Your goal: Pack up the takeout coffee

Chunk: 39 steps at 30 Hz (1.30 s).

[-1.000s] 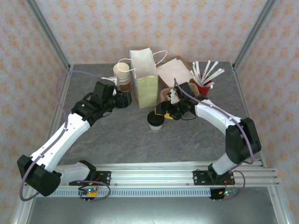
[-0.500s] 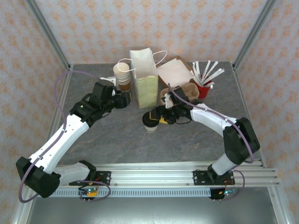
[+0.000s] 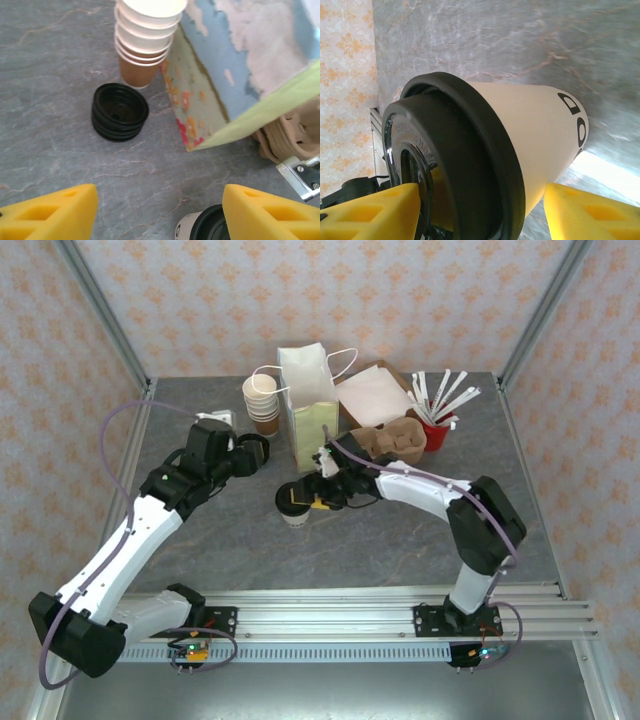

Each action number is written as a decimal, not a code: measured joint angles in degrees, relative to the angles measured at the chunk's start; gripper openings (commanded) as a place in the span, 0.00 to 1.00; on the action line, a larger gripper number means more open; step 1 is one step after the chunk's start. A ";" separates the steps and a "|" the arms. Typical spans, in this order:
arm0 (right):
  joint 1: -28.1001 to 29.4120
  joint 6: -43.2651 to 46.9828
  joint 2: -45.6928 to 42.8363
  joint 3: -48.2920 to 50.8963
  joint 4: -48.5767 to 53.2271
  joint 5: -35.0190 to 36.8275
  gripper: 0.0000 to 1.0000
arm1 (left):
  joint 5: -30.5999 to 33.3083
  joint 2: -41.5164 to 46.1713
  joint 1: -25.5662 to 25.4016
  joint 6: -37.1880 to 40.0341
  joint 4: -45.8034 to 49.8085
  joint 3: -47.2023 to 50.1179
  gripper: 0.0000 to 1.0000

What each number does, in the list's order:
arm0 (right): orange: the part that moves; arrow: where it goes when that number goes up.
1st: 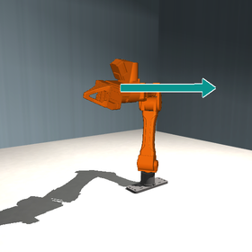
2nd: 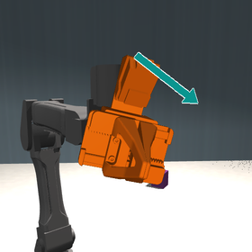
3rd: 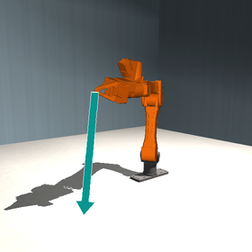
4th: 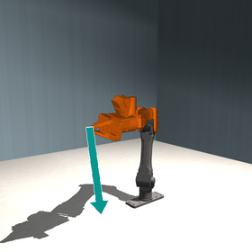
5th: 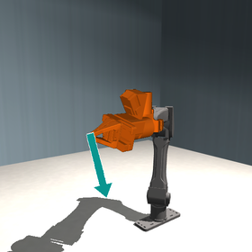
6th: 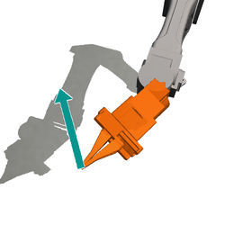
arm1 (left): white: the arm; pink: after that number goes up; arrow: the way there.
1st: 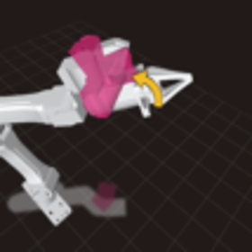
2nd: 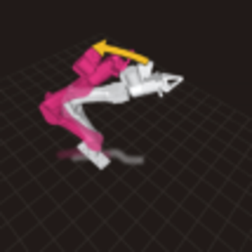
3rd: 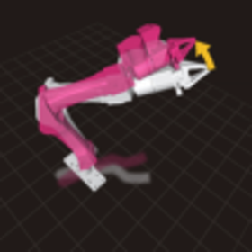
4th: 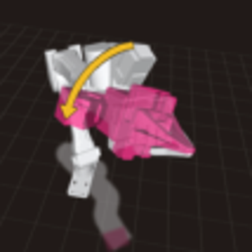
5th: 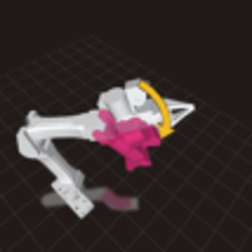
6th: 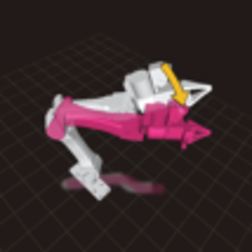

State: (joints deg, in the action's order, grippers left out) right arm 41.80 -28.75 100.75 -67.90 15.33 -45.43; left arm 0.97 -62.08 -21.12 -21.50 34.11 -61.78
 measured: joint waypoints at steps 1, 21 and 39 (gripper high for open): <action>0.90 -0.02 1.20 -1.33 -0.24 0.00 0.66 | 0.00 0.52 0.76 -0.04 0.04 0.46 0.68; -0.04 4.50 -2.27 -10.86 9.81 5.11 0.82 | -4.76 -3.30 0.33 -1.09 -0.26 -7.19 0.63; -15.02 11.74 -19.02 -4.76 17.11 8.85 0.81 | -2.75 -34.91 -3.17 -2.99 2.40 -38.38 0.34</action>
State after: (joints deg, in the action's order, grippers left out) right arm 26.79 -17.02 81.73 -72.66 32.45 -36.58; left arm -1.78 -96.99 -24.29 -24.49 36.51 -100.16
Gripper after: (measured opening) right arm 0.813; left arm 0.362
